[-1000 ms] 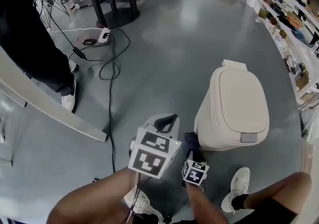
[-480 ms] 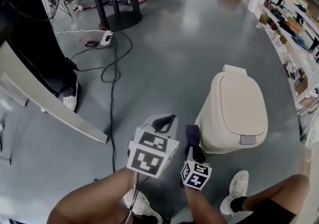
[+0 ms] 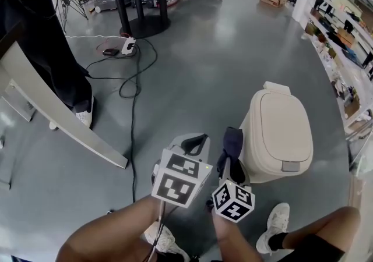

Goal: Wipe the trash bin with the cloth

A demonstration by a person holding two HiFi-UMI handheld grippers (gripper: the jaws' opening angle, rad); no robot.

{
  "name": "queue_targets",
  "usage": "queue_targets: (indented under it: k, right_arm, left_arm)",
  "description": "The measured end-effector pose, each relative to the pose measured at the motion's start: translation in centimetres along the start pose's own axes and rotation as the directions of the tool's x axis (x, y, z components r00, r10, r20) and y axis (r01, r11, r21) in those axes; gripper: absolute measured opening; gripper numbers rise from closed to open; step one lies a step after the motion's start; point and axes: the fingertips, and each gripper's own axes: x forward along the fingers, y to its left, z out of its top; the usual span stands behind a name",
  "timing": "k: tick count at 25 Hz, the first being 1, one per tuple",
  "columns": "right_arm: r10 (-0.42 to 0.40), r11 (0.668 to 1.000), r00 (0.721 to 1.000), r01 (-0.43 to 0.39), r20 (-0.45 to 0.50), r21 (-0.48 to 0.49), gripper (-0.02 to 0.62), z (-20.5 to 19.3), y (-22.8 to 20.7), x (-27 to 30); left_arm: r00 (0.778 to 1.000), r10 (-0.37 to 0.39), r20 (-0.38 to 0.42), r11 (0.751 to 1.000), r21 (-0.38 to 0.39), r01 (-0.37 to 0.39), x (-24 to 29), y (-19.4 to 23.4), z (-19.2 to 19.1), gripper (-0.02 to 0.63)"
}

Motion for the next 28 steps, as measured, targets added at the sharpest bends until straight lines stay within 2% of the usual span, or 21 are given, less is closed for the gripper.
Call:
queue_targets:
  k: [11,20,28]
  right_arm:
    - [-0.083,0.995,0.996,0.085,-0.034,0.051,0.100,-1.4,-1.5,1.5]
    - [-0.146,0.987,0.981,0.152,-0.128,0.041,0.100,-5.6,-3.8,2.9]
    - [-0.200,0.978,0.952,0.209,-0.234,0.013,0.100,-10.3,-6.1,3.8]
  left_arm:
    - [1.000,-0.002,0.005,1.000,-0.004,0.002,-0.1,0.2,0.0,-0.003]
    - [1.000,-0.004,-0.005,1.000,0.002,0.004,0.4,0.1,-0.2,-0.003]
    - [1.000,-0.011,-0.014,1.000,0.008,0.011,0.6,0.0,-0.4,-0.003]
